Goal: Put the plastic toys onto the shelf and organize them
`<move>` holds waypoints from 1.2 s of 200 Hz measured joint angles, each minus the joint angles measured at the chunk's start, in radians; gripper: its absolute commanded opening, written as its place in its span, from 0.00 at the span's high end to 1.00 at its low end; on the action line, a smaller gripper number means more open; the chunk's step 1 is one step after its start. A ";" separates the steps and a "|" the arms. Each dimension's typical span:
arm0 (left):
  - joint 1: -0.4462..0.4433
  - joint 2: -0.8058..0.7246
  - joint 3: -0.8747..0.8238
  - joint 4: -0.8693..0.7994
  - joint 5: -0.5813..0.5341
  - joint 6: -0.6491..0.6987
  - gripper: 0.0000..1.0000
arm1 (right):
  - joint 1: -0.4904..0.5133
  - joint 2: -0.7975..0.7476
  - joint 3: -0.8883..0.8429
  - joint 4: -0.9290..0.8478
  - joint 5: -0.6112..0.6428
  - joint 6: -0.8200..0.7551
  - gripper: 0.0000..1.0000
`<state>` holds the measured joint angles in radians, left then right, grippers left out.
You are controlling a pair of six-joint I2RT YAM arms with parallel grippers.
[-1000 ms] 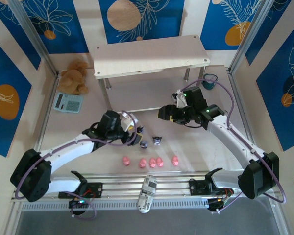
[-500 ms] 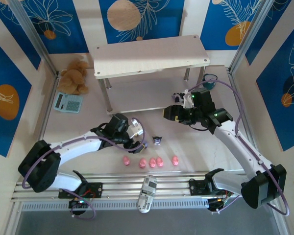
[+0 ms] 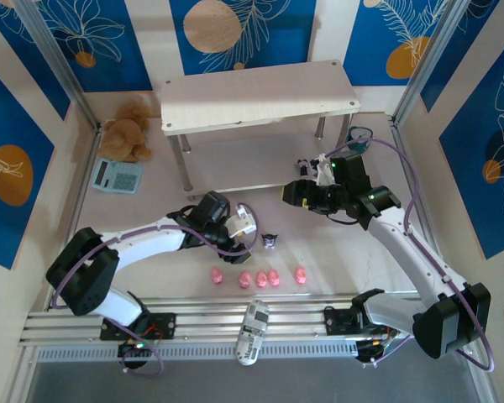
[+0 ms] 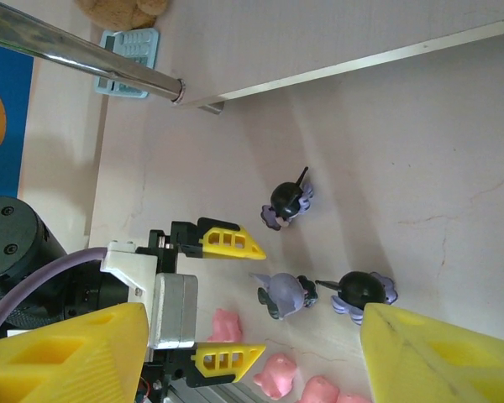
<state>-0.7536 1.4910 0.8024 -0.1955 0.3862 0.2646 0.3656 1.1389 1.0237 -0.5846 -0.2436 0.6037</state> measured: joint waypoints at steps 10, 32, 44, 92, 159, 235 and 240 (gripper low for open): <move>-0.003 0.006 0.003 -0.007 0.008 0.004 0.23 | -0.002 0.000 -0.004 0.000 0.000 0.000 0.32; -0.006 0.022 0.011 -0.014 0.026 0.007 0.25 | -0.005 0.000 -0.006 0.000 -0.001 0.000 0.32; -0.006 0.031 0.013 -0.018 0.034 0.008 0.25 | -0.006 0.000 -0.006 0.000 -0.001 0.000 0.32; -0.008 0.081 0.041 -0.038 0.052 0.018 0.33 | -0.013 0.000 -0.006 0.001 -0.005 0.000 0.32; -0.008 0.151 0.090 -0.061 0.060 0.035 0.49 | -0.021 0.006 -0.016 0.006 -0.012 0.000 0.32; -0.008 0.189 0.126 -0.086 0.084 0.051 0.82 | -0.034 0.006 -0.020 0.016 -0.023 0.001 0.32; -0.008 0.189 0.126 -0.086 0.084 0.051 0.83 | -0.034 0.006 -0.020 0.015 -0.023 0.003 0.32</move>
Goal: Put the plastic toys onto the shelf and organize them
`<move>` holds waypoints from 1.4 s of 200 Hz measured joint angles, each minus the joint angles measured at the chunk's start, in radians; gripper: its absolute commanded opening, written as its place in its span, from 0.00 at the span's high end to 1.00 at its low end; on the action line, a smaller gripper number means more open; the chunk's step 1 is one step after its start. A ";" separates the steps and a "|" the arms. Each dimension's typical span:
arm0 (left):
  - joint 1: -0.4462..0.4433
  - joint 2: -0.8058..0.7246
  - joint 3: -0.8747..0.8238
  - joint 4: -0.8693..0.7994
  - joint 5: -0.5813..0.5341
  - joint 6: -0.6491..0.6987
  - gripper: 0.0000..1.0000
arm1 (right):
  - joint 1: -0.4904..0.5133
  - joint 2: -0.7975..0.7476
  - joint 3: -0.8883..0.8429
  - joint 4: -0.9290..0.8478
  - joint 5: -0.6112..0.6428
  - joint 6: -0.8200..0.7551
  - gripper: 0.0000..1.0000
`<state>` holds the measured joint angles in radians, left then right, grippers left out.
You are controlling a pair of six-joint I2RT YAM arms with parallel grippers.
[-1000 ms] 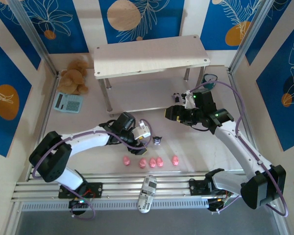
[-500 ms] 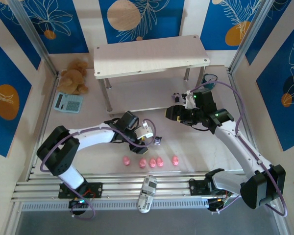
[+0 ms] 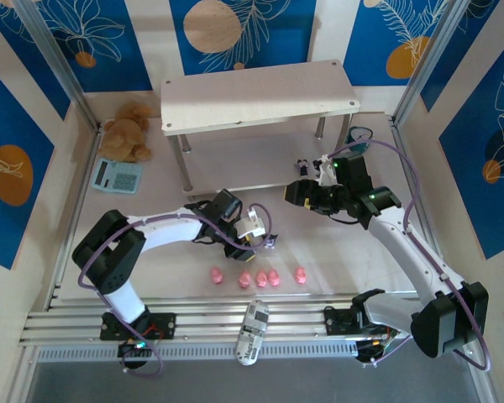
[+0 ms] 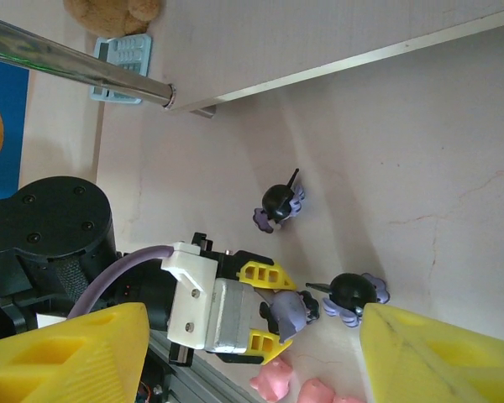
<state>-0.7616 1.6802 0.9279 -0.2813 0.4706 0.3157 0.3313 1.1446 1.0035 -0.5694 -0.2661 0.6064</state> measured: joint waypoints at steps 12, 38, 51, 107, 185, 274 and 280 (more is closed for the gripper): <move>0.000 0.000 0.000 0.000 -0.003 0.000 0.83 | 0.000 0.000 0.000 0.000 0.000 0.001 0.32; -0.001 -0.006 0.000 0.003 -0.024 -0.010 0.87 | -0.005 0.000 -0.002 0.000 0.000 0.001 0.32; 0.000 -0.015 0.000 0.003 -0.047 -0.023 0.86 | -0.012 0.000 -0.003 0.000 0.000 0.001 0.32; 0.008 -0.060 0.103 -0.061 -0.087 -0.100 0.87 | -0.046 -0.006 -0.005 0.000 0.000 0.001 0.32; 0.043 -0.076 0.290 -0.105 -0.163 -0.267 0.87 | -0.082 -0.031 -0.020 0.000 -0.008 0.000 0.32; 0.099 0.248 0.624 -0.086 -0.192 -0.335 0.86 | -0.143 -0.058 -0.027 0.001 -0.031 -0.003 0.32; 0.100 0.265 0.643 -0.087 -0.192 -0.337 0.86 | -0.148 -0.058 -0.030 0.003 -0.034 -0.004 0.32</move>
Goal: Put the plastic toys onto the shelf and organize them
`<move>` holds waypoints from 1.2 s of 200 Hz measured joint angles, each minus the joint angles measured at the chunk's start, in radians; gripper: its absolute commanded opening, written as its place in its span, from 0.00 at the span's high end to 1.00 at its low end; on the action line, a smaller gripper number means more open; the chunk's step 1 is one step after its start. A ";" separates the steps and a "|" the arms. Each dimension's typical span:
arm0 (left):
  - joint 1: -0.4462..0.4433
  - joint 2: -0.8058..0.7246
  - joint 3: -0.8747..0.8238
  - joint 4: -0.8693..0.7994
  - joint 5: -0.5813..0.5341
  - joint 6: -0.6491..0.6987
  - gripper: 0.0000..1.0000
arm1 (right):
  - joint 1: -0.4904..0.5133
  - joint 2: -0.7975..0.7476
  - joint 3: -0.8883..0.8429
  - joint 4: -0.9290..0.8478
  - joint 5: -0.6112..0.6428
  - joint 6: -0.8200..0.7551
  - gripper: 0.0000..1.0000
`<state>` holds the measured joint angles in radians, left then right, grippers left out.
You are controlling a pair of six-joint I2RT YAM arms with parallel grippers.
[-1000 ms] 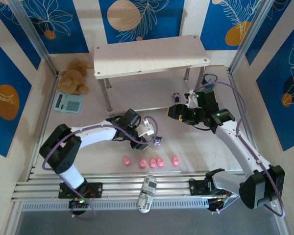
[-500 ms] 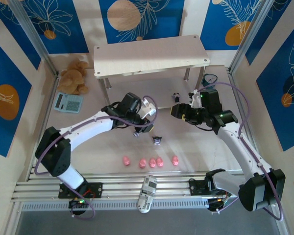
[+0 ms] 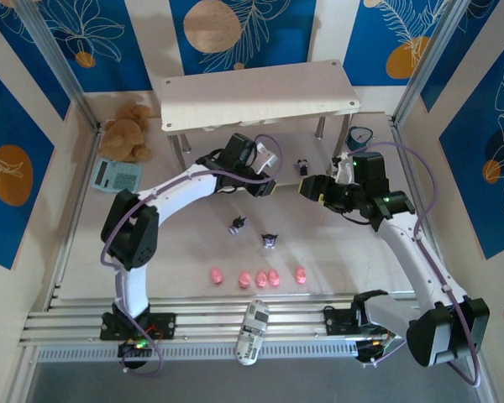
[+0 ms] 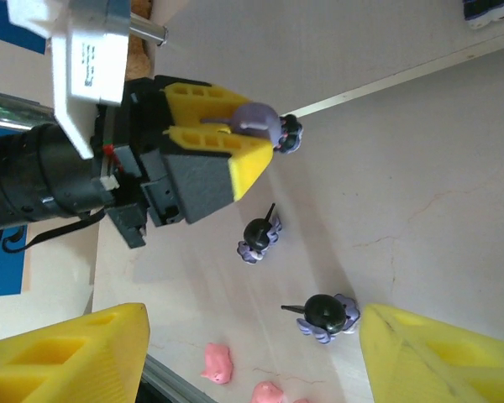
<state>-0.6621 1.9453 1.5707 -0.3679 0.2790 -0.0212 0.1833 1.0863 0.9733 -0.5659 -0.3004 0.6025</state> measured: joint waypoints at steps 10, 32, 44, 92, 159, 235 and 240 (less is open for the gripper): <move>0.001 0.021 0.028 -0.004 0.000 0.000 0.87 | -0.009 0.000 -0.005 0.001 -0.005 0.000 0.32; 0.001 0.063 0.093 -0.008 -0.002 -0.001 0.87 | -0.028 0.002 -0.008 0.002 -0.018 -0.003 0.32; 0.001 0.081 0.120 -0.016 -0.005 -0.001 0.86 | -0.038 0.004 -0.008 0.004 -0.024 -0.007 0.32; 0.001 0.169 0.214 -0.045 -0.031 -0.001 0.86 | -0.072 0.019 -0.014 0.013 -0.053 -0.018 0.32; 0.006 0.227 0.291 -0.067 -0.058 -0.008 0.86 | -0.125 0.063 -0.017 0.027 -0.102 -0.034 0.32; 0.006 0.257 0.308 -0.067 -0.088 -0.038 0.83 | -0.155 0.071 -0.023 0.042 -0.138 -0.045 0.32; 0.006 0.257 0.308 -0.066 -0.089 -0.042 0.83 | -0.156 0.071 -0.023 0.042 -0.139 -0.045 0.32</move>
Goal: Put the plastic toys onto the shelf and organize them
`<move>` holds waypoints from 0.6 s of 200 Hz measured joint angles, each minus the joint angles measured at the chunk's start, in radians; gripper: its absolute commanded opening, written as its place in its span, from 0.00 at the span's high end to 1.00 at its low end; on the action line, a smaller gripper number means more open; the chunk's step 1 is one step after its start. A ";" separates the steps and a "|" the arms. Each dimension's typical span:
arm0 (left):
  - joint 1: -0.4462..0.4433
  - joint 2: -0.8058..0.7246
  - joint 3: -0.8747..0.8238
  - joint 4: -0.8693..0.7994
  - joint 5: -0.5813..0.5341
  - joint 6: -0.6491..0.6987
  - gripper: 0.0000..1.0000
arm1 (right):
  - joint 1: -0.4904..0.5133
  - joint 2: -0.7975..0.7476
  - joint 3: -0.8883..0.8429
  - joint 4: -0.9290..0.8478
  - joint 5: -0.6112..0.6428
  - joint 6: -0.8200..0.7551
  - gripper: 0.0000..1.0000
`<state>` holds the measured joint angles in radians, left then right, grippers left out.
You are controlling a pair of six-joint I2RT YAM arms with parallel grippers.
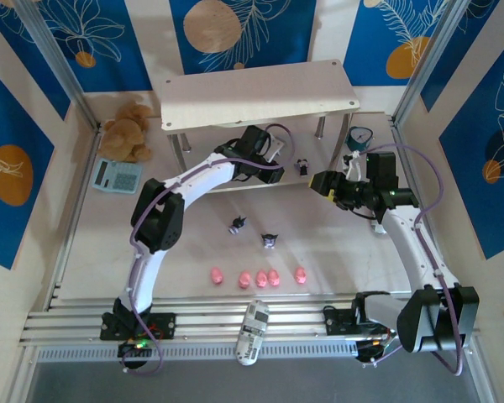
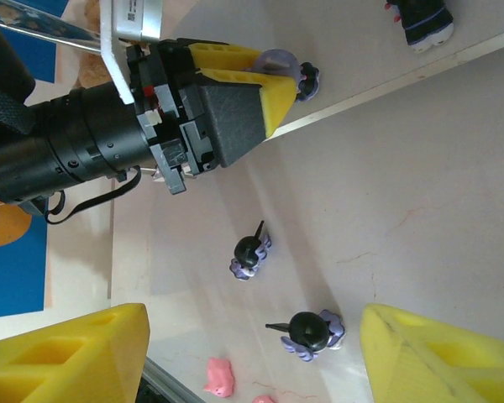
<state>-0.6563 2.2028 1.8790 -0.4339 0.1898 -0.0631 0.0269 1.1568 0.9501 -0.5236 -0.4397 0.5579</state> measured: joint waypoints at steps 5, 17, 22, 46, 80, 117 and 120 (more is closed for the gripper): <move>0.000 0.000 0.000 0.000 -0.002 -0.006 0.82 | -0.002 0.000 -0.002 0.002 -0.003 0.000 0.32; 0.000 0.000 0.000 0.002 -0.007 -0.015 0.82 | -0.006 0.000 -0.006 0.005 -0.008 0.000 0.32; 0.000 0.000 0.000 0.003 -0.009 -0.018 0.82 | -0.008 0.000 -0.008 0.008 -0.010 0.000 0.32; 0.000 0.003 0.000 0.010 -0.016 -0.037 0.79 | -0.018 0.000 -0.014 0.008 -0.016 -0.005 0.32; 0.000 0.006 0.000 0.026 -0.026 -0.048 0.61 | -0.027 0.000 -0.016 0.008 -0.029 -0.007 0.32; 0.000 0.007 0.000 0.028 -0.038 -0.060 0.53 | -0.031 0.000 -0.016 0.008 -0.039 -0.007 0.32; 0.000 0.007 0.000 0.029 -0.039 -0.062 0.53 | -0.031 0.000 -0.016 0.008 -0.039 -0.007 0.32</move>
<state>-0.6563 2.2101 1.8793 -0.4053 0.1505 -0.1249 -0.0040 1.1572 0.9344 -0.5152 -0.4789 0.5507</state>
